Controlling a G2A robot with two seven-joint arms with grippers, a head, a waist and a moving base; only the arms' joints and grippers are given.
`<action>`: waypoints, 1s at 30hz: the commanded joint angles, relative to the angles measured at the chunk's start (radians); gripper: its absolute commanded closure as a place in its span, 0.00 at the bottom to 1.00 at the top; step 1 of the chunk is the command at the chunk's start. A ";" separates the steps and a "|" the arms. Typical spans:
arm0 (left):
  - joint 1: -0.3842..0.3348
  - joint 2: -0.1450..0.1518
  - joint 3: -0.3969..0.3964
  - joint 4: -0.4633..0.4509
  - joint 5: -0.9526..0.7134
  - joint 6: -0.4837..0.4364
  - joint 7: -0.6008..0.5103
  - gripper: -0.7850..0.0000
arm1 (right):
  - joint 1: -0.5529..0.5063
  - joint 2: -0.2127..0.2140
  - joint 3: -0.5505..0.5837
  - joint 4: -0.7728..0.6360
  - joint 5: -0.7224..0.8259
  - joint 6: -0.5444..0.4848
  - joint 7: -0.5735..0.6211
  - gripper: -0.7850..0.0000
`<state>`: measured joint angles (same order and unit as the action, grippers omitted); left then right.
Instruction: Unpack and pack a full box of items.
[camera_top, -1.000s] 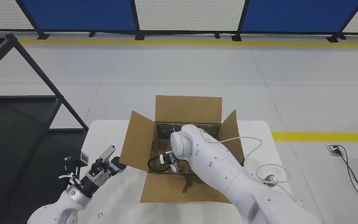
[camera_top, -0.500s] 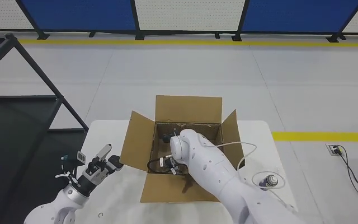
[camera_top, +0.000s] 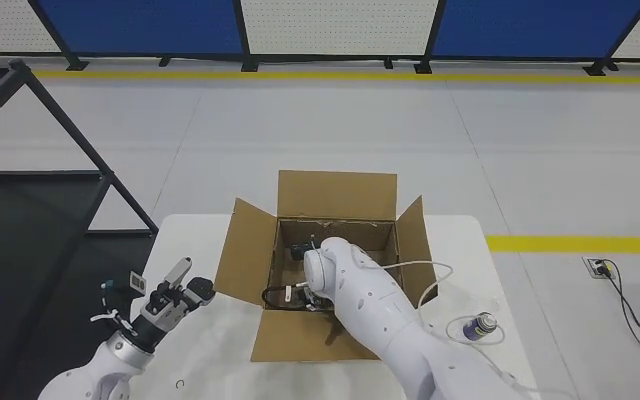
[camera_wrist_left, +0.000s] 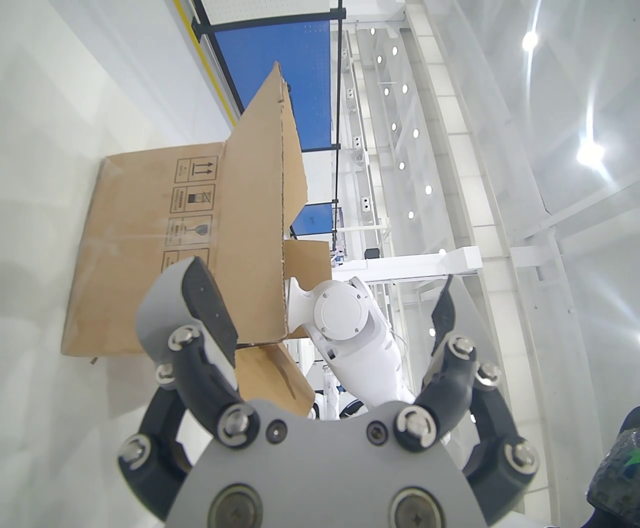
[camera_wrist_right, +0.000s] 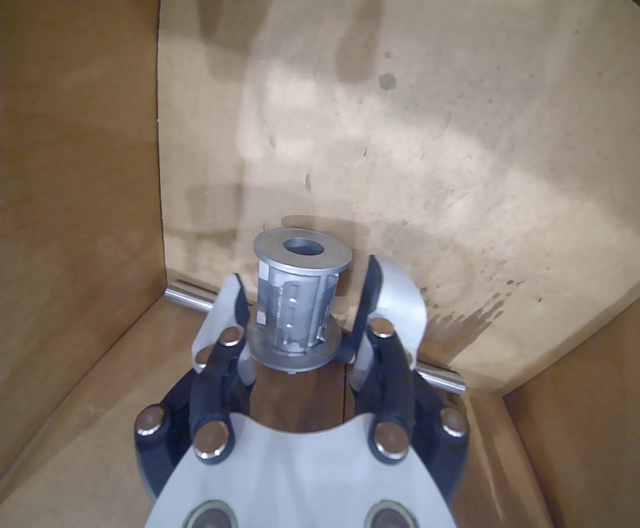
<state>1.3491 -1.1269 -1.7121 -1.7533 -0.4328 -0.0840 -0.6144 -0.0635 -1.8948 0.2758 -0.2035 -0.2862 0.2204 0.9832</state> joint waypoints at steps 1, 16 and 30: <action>0.002 0.000 -0.001 0.000 -0.001 -0.001 0.001 0.00 | 0.003 -0.002 0.005 0.009 0.000 -0.002 -0.004 0.95; -0.001 0.004 0.005 -0.005 0.005 -0.004 -0.003 0.00 | 0.061 0.017 0.073 0.073 0.039 -0.102 -0.063 1.00; -0.029 0.008 0.034 0.005 0.030 0.011 -0.002 0.00 | 0.111 0.082 0.148 0.173 0.119 -0.473 -0.088 1.00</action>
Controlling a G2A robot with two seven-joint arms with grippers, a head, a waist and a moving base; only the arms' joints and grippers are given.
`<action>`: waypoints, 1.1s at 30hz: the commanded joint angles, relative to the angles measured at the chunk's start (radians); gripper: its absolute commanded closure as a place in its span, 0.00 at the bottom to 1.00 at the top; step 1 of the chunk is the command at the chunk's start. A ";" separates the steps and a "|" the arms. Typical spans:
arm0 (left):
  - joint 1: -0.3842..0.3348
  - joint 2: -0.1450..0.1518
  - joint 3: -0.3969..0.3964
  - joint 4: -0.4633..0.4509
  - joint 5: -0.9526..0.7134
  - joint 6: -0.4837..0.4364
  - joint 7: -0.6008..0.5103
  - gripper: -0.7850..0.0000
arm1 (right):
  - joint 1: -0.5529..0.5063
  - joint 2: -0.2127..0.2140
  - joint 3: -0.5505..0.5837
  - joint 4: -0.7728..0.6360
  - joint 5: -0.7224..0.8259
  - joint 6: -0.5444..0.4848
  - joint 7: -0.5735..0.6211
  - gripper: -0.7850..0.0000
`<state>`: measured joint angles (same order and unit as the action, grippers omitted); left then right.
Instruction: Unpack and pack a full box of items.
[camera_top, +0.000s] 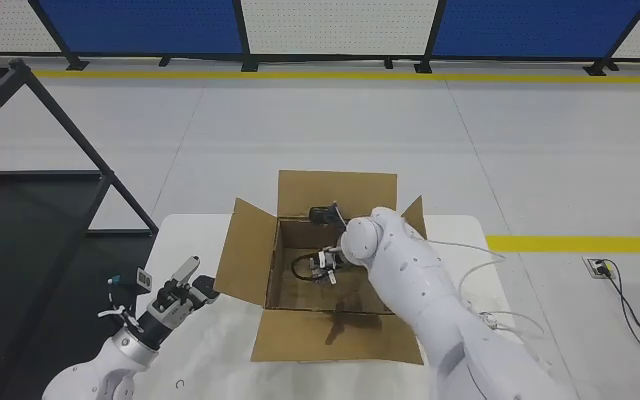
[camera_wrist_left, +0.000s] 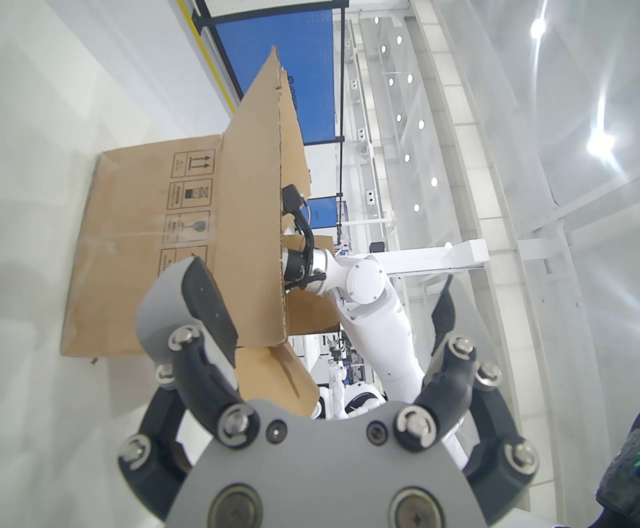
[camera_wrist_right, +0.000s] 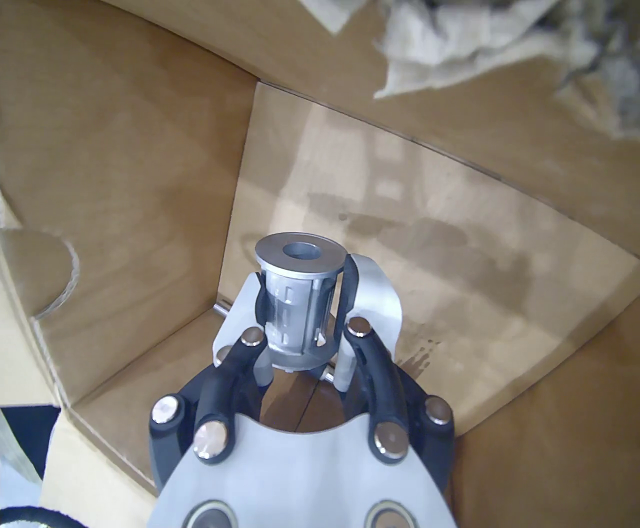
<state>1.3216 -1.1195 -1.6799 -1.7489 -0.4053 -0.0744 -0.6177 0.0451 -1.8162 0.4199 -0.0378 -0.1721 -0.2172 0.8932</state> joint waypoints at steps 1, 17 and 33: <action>-0.003 0.000 0.004 0.001 0.003 0.004 0.002 0.00 | 0.004 0.007 0.008 0.016 0.010 -0.063 -0.001 1.00; -0.021 0.002 0.035 0.007 0.025 0.016 0.013 0.00 | 0.003 0.083 0.057 0.038 0.062 -0.470 -0.050 1.00; -0.026 0.005 0.051 0.010 0.037 0.021 0.022 0.00 | 0.010 0.129 0.025 0.038 -0.066 -0.795 -0.228 1.00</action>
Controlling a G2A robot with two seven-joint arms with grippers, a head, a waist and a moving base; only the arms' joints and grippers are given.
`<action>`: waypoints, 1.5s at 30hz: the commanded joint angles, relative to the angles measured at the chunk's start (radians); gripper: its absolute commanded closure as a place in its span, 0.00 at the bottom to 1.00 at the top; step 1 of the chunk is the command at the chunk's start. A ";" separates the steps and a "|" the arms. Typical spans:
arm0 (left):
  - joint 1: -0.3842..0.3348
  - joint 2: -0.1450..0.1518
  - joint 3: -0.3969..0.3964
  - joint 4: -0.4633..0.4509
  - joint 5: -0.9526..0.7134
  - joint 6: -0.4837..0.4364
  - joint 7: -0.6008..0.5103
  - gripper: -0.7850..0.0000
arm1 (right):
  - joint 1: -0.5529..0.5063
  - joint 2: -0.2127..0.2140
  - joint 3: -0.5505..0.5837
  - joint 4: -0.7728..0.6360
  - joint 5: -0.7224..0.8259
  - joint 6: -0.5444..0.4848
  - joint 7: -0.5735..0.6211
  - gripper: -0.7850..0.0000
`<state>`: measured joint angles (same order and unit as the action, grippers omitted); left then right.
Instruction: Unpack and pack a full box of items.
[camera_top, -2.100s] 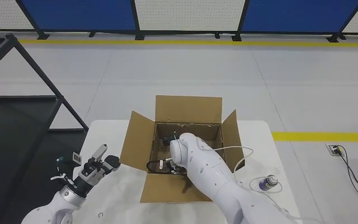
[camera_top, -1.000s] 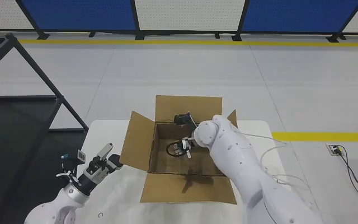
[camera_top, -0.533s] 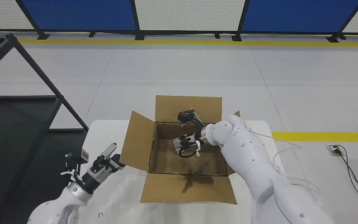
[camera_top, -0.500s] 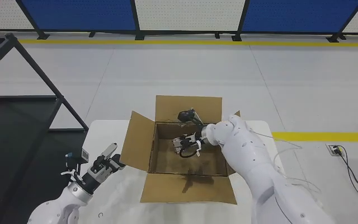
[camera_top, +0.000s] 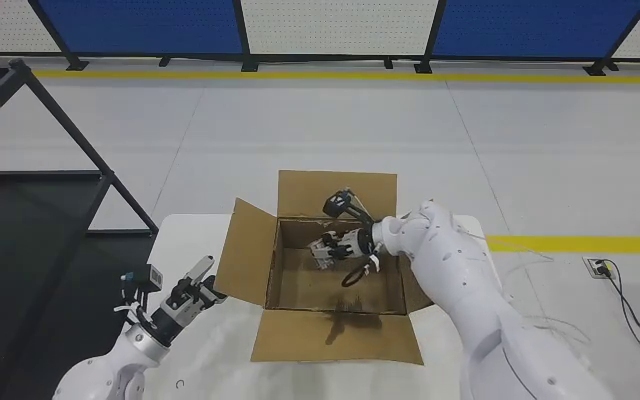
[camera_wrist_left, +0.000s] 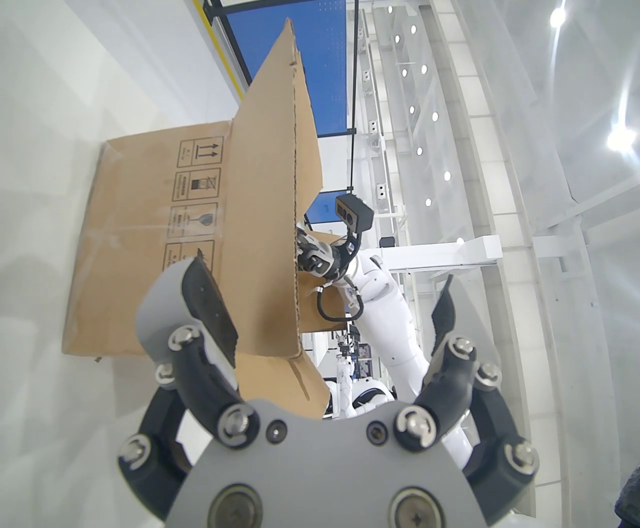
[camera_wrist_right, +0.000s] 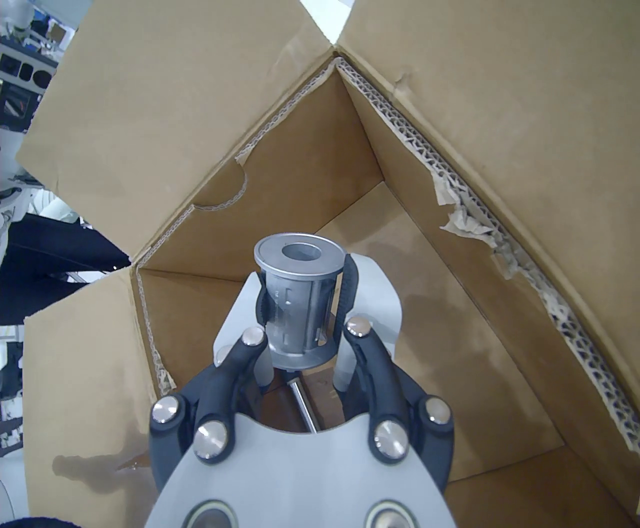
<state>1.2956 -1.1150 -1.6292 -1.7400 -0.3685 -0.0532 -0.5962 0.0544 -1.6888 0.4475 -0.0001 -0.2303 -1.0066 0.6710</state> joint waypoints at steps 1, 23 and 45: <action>-0.001 0.000 0.001 0.002 0.000 0.001 0.001 0.00 | 0.001 0.002 -0.006 -0.003 -0.019 -0.006 -0.012 1.00; 0.006 0.002 0.028 0.012 0.014 -0.006 0.008 0.00 | -0.016 0.023 0.004 -0.031 -0.026 -0.006 -0.069 1.00; -0.043 0.001 0.088 0.042 0.046 0.019 0.002 0.00 | -0.238 0.431 0.139 -0.716 -0.293 -0.004 -0.428 1.00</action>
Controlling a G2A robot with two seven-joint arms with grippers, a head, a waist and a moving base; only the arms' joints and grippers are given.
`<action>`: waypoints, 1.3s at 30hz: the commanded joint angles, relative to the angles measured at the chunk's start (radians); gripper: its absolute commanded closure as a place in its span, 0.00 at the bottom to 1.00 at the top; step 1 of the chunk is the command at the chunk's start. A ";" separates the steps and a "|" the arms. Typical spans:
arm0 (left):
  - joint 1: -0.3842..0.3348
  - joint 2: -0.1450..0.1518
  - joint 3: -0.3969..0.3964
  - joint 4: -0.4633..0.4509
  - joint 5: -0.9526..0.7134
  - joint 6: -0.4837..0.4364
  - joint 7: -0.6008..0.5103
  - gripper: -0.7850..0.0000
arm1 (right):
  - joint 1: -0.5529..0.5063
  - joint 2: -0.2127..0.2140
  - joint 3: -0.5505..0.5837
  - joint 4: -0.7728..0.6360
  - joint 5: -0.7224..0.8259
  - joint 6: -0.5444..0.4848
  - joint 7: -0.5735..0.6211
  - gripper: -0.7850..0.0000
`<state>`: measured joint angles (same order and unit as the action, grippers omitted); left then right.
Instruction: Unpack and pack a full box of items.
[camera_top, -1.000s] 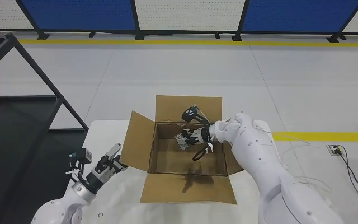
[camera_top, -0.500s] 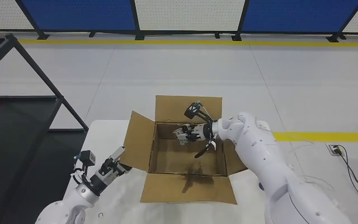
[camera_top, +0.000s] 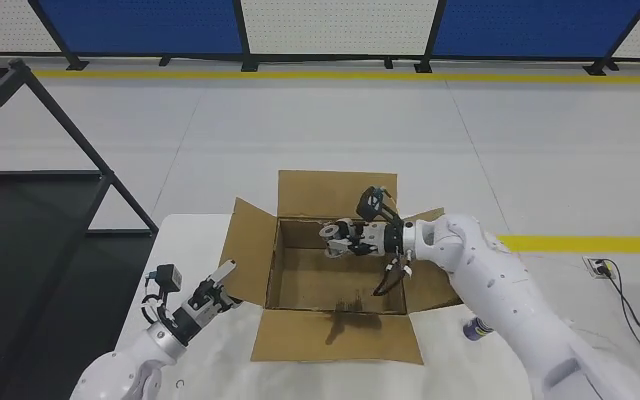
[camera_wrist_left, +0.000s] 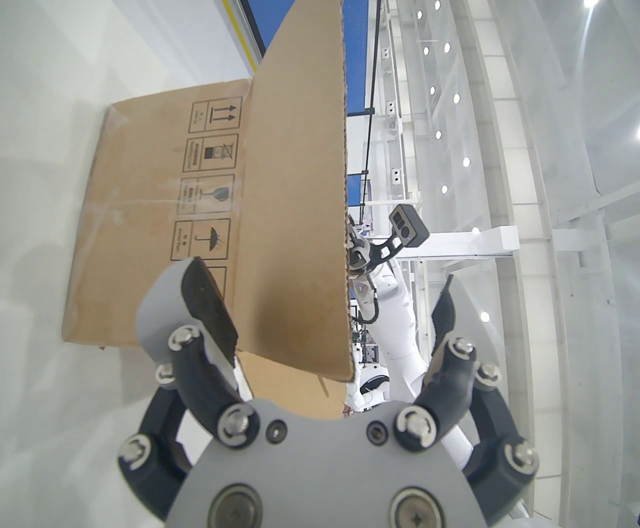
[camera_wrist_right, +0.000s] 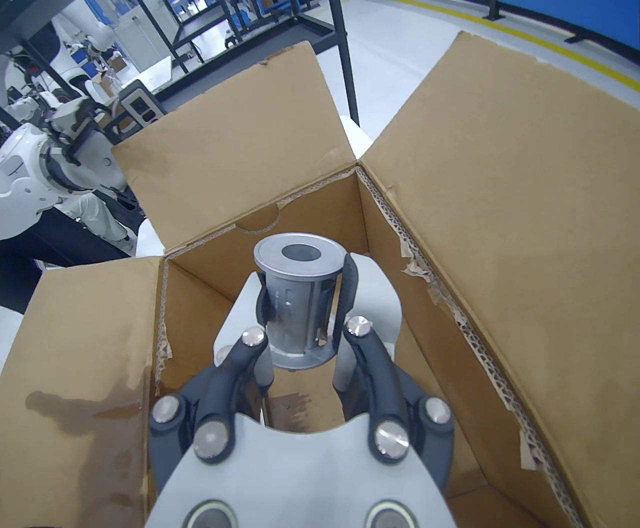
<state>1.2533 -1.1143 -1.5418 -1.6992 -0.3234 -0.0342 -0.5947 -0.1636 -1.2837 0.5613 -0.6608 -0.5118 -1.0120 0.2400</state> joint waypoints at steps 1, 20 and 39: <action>-0.001 0.000 0.002 0.002 0.000 -0.001 0.000 0.00 | -0.048 0.054 0.059 -0.123 -0.025 0.015 0.007 1.00; -0.018 0.000 0.021 0.014 0.006 0.009 0.006 0.00 | -0.852 0.356 0.856 -1.031 -0.027 0.000 0.041 1.00; -0.030 0.000 0.036 0.019 0.024 0.018 0.010 0.00 | -1.007 0.390 0.978 -1.047 0.022 0.000 0.017 1.00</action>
<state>1.2230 -1.1142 -1.5054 -1.6803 -0.2989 -0.0166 -0.5846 -1.1707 -0.8935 1.5393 -1.7079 -0.4894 -1.0123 0.2573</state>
